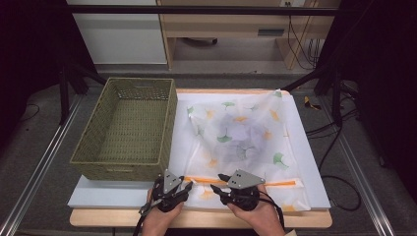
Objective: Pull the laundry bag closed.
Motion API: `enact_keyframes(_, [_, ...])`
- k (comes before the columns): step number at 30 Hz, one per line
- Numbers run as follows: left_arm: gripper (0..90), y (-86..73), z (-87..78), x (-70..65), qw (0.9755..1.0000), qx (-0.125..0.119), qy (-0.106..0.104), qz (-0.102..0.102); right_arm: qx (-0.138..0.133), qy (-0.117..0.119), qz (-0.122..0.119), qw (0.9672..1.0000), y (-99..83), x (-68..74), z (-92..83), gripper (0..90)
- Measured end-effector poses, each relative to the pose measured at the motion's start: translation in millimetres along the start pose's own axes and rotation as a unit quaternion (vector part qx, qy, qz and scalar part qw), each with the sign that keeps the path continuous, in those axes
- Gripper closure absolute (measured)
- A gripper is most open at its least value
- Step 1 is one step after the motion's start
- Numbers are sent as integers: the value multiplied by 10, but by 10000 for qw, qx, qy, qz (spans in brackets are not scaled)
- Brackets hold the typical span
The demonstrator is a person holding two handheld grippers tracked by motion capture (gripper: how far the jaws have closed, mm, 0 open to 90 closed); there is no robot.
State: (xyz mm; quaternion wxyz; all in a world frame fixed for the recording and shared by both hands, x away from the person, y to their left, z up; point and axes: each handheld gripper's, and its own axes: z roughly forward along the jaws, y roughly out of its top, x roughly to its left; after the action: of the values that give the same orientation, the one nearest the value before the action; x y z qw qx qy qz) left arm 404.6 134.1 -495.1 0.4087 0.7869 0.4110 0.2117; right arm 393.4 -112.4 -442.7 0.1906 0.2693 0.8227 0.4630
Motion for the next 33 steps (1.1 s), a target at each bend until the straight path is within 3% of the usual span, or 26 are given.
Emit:
enact_keyframes(11, [848, 1, -20, 22, 10000, -56, -56, -35, 32, 35, 12, 10000, 15, 43, 68, 580])
enact_keyframes(15, [863, 36, -80, -5, 9997, -222, -9, -82, 120, 109, -82, 9998, 28, 119, 136, 608])
enact_keyframes(22, [871, 192, -242, -86, 9986, -528, 84, 60, 198, 161, -172, 9995, 130, 188, 210, 681])
enact_keyframes(27, [873, 217, -290, -95, 9982, -594, 63, 19, 266, 86, -45, 9996, 202, 198, 274, 720])
enact_keyframes(33, [873, 225, -300, -102, 9981, -617, -26, -39, 460, 156, 43, 9988, 203, 227, 416, 733])
